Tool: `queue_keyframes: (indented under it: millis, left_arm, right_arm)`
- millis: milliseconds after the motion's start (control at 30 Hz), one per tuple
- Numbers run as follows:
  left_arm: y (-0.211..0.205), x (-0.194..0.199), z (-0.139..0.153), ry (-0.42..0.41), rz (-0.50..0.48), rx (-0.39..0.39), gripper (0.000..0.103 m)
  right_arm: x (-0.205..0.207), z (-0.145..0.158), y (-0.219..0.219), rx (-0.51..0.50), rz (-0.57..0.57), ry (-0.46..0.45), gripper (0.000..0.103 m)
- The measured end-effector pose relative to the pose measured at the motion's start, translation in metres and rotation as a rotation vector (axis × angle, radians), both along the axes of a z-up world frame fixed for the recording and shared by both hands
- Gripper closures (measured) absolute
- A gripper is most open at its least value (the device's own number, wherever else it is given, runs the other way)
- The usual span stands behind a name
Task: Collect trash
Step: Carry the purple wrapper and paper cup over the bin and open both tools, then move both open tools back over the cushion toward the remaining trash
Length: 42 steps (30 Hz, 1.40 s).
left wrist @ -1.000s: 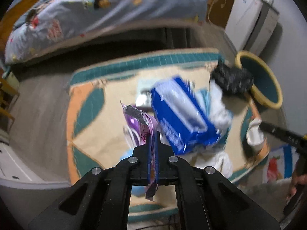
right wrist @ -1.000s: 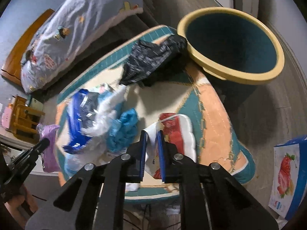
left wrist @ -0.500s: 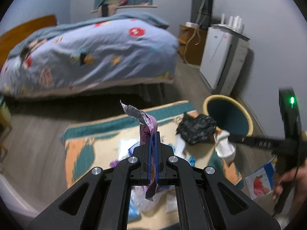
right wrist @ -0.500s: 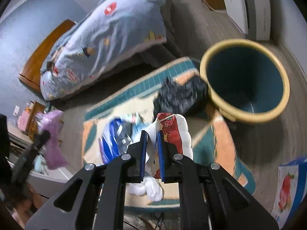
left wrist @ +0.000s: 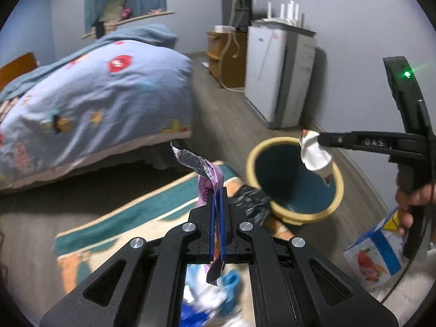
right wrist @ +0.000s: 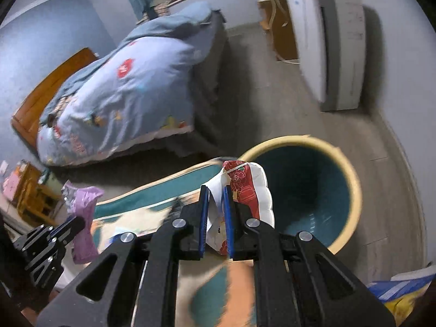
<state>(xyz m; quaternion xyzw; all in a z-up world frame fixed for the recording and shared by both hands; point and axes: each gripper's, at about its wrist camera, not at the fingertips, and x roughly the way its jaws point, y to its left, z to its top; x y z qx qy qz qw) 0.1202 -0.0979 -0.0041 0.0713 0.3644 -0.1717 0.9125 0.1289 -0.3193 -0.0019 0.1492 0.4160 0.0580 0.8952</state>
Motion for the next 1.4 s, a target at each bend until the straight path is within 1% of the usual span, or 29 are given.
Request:
queue_keyframes:
  millis: [167, 267, 367, 533, 700, 767, 800, 833, 867, 900, 933, 967, 1000, 1033, 1133, 1267, 1400]
  left_arm:
    - [-0.05, 0.029, -0.019, 0.016, -0.088, 0.005, 0.099]
    - [-0.075, 0.042, -0.031, 0.035, -0.128, -0.003, 0.099]
    - [-0.101, 0.053, -0.048, 0.054, -0.165, 0.012, 0.099]
    - [-0.128, 0.071, -0.075, 0.099, -0.208, -0.003, 0.099]
    - [-0.148, 0.086, -0.096, 0.131, -0.239, 0.015, 0.099]
    - [-0.151, 0.089, -0.102, 0.142, -0.24, 0.012, 0.092]
    - [-0.15, 0.09, -0.103, 0.15, -0.24, 0.001, 0.083]
    - [-0.15, 0.09, -0.104, 0.156, -0.237, -0.009, 0.066]
    - [-0.15, 0.09, -0.105, 0.154, -0.232, -0.012, 0.053]
    - [-0.149, 0.089, -0.104, 0.145, -0.225, -0.015, 0.033]
    - [-0.147, 0.087, -0.102, 0.128, -0.219, -0.024, 0.023]
    - [-0.146, 0.085, -0.1, 0.12, -0.214, -0.025, 0.021]
    - [-0.145, 0.084, -0.099, 0.117, -0.207, -0.022, 0.014]
    - [-0.143, 0.083, -0.097, 0.108, -0.189, -0.017, 0.008]
    - [-0.135, 0.078, -0.09, 0.083, -0.152, -0.015, 0.006]
    - [-0.123, 0.07, -0.082, 0.066, -0.131, 0.002, 0.006]
    - [-0.107, 0.057, -0.069, 0.047, -0.106, 0.027, 0.006]
  right_arm:
    - [0.023, -0.02, -0.034, -0.046, -0.047, 0.026, 0.092]
    - [0.031, -0.029, -0.049, -0.066, -0.062, 0.027, 0.092]
    - [0.036, -0.039, -0.057, -0.081, -0.066, 0.046, 0.092]
    - [0.042, -0.054, -0.073, -0.034, -0.071, 0.078, 0.092]
    - [0.045, -0.059, -0.079, -0.017, -0.074, 0.093, 0.092]
    - [0.045, -0.06, -0.081, -0.008, -0.075, 0.097, 0.089]
    - [0.045, -0.06, -0.08, -0.004, -0.075, 0.102, 0.084]
    - [0.046, -0.06, -0.08, -0.006, -0.078, 0.104, 0.062]
    - [0.045, -0.06, -0.081, -0.016, -0.085, 0.103, 0.037]
    - [0.044, -0.058, -0.081, -0.024, -0.093, 0.096, 0.029]
    - [0.044, -0.056, -0.081, -0.026, -0.099, 0.087, 0.024]
    - [0.043, -0.055, -0.082, -0.025, -0.105, 0.083, 0.019]
    - [0.042, -0.054, -0.084, -0.025, -0.115, 0.078, 0.009]
    - [0.042, -0.052, -0.084, -0.027, -0.124, 0.072, 0.005]
    - [0.04, -0.047, -0.084, -0.051, -0.14, 0.062, 0.006]
    - [0.038, -0.041, -0.079, -0.065, -0.134, 0.056, 0.006]
    - [0.031, -0.026, -0.073, -0.098, -0.141, 0.02, 0.006]
